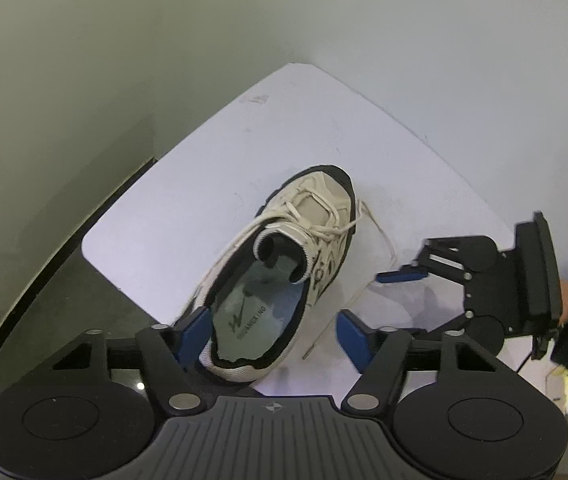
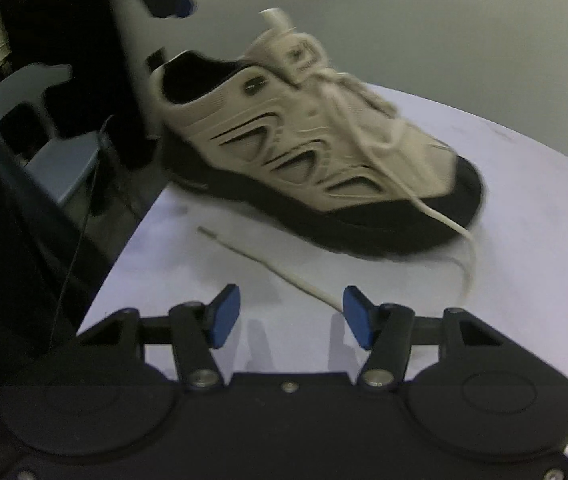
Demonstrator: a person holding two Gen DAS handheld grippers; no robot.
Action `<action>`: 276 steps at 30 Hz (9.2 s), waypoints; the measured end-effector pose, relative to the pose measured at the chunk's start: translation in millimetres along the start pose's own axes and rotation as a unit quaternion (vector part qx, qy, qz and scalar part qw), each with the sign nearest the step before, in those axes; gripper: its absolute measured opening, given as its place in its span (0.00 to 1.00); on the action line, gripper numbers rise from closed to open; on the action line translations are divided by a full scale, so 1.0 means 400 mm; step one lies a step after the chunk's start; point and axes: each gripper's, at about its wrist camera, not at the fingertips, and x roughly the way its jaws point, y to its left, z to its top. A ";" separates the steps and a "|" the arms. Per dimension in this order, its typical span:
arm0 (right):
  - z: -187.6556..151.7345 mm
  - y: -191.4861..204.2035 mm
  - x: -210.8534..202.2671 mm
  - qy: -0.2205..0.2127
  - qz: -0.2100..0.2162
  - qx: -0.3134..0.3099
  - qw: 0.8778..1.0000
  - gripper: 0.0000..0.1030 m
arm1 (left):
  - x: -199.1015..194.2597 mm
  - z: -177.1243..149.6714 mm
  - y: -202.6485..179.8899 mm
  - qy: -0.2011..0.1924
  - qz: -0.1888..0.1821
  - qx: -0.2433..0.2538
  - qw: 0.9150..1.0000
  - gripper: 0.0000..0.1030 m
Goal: Lace up shoes with both hands
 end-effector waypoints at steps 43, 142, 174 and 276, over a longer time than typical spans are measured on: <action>0.102 -0.004 -0.085 -0.137 0.027 -0.076 0.987 0.00 | 0.028 0.048 -0.093 -0.044 -0.003 0.004 0.999 0.19; 0.294 0.180 -0.123 -0.089 -0.124 0.262 0.953 0.40 | -0.132 -0.054 0.062 -0.085 -0.018 0.183 0.979 0.46; 0.243 0.234 -0.093 -0.138 -0.125 0.688 0.702 0.29 | -0.178 -0.125 0.332 -0.082 -0.100 0.188 0.974 0.50; 0.396 0.568 0.199 0.020 0.019 0.362 0.932 0.25 | -0.153 -0.187 0.430 -0.037 -0.091 0.113 0.989 0.57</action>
